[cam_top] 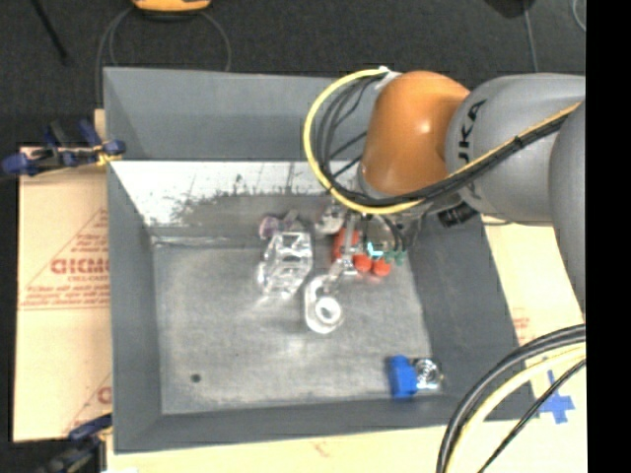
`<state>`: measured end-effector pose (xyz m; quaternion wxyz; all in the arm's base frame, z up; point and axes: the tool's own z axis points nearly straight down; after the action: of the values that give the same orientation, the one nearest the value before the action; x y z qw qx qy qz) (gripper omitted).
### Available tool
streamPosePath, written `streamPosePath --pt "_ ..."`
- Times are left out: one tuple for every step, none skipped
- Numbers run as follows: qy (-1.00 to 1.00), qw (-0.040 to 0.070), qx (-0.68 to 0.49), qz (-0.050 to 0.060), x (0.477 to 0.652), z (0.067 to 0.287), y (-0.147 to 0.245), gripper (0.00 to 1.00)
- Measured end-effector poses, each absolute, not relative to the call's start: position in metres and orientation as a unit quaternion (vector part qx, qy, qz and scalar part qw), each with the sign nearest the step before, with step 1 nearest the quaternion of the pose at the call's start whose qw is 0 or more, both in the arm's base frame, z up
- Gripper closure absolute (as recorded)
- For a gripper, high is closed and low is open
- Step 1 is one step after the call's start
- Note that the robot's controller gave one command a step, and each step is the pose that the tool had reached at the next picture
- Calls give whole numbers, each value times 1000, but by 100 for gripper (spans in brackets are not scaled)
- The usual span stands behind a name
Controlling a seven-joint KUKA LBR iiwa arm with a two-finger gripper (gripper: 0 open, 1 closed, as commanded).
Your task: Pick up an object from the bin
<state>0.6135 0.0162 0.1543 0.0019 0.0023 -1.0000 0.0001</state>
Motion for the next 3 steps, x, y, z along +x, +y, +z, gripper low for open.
streamPosePath --pt "-979 -5 203 0 630 91 48 0" --pt "-936 -3 352 1 646 101 75 0" --pt "-860 -3 510 1 655 111 99 0"
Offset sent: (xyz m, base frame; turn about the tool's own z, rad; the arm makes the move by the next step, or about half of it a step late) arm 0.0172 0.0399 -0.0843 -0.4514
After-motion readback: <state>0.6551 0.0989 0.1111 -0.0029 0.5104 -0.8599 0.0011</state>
